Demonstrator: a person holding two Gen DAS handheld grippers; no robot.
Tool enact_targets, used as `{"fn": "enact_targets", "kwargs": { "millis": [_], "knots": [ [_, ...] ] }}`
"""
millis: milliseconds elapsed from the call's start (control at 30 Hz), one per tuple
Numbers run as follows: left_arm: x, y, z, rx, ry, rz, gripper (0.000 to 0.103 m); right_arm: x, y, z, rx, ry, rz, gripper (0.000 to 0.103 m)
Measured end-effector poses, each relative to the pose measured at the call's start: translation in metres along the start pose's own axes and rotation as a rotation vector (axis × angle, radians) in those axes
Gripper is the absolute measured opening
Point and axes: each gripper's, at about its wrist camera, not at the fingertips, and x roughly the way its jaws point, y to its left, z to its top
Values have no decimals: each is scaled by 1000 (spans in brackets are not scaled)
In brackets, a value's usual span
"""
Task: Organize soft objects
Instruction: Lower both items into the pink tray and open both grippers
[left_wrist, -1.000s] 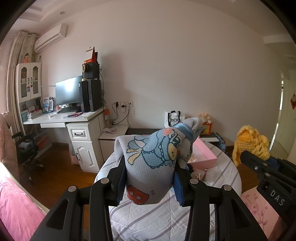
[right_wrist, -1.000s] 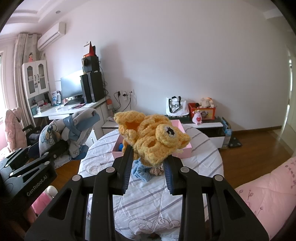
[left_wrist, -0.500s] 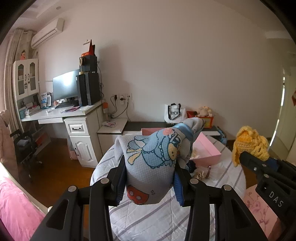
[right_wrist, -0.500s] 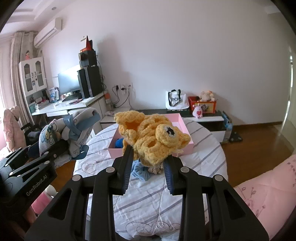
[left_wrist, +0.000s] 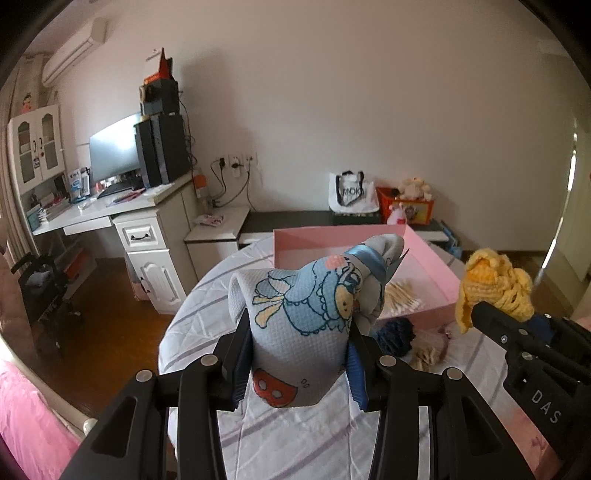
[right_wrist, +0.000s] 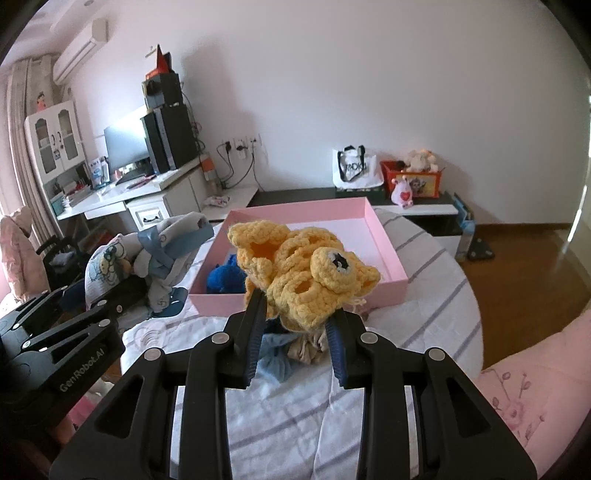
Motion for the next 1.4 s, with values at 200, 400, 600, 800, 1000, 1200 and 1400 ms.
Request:
{"fn": "enact_targets", "kwargs": {
  "millis": [200, 400, 600, 800, 1000, 1200, 1400],
  "knots": [
    [64, -13, 41, 25, 44, -7, 40, 45, -12, 17, -3, 27, -18, 29],
    [131, -19, 82, 39, 80, -23, 40, 87, -19, 38, -2, 50, -23, 29],
    [194, -25, 116, 56, 109, -19, 41, 124, -23, 55, -28, 78, -32, 30],
    [262, -22, 147, 65, 167, -4, 41, 159, -22, 65, -48, 121, -32, 30],
    [317, -17, 167, 50, 189, -23, 43, 195, -28, 63, -12, 167, -12, 33],
    [332, -5, 156, 47, 170, -43, 45, 207, -39, 60, 19, 189, -3, 33],
    [336, 9, 137, 22, 167, -34, 61, 205, -51, 59, 72, 184, -9, 47]
  ]
}}
